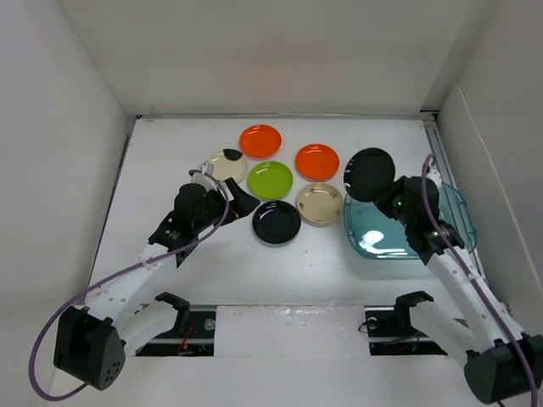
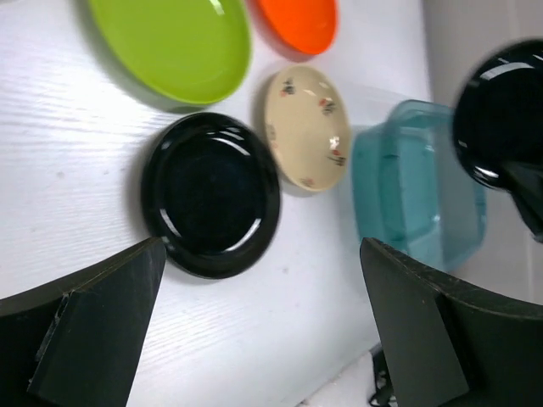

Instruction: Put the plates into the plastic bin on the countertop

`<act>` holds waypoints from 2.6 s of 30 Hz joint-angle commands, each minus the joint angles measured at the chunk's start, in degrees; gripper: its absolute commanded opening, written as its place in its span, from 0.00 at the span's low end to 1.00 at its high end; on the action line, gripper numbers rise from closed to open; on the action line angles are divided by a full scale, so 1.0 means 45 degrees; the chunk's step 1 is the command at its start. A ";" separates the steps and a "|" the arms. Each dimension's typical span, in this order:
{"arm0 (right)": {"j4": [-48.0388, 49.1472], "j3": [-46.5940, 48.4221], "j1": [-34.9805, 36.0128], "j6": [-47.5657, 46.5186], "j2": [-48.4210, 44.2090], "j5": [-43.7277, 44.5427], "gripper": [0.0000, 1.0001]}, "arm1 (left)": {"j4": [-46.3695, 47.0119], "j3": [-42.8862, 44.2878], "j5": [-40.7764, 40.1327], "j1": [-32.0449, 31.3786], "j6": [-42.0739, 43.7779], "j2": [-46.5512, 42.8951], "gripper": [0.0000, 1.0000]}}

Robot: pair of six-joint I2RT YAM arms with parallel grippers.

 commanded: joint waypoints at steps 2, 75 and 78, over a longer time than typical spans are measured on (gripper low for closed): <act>-0.1333 -0.0410 -0.0989 0.0667 -0.1673 0.1304 0.00 | -0.0383 -0.0221 -0.1337 -0.0045 0.0364 0.0606 1.00; 0.0068 -0.1894 -0.2924 -0.2458 -0.4882 -0.9902 0.89 | -0.0927 0.0461 -0.1537 -0.0866 0.0090 0.1865 0.00; 0.1532 -0.2559 -0.2807 -0.2186 -0.4276 -1.1328 0.88 | -0.1319 0.1261 -0.0229 -0.0866 0.0518 0.1254 0.00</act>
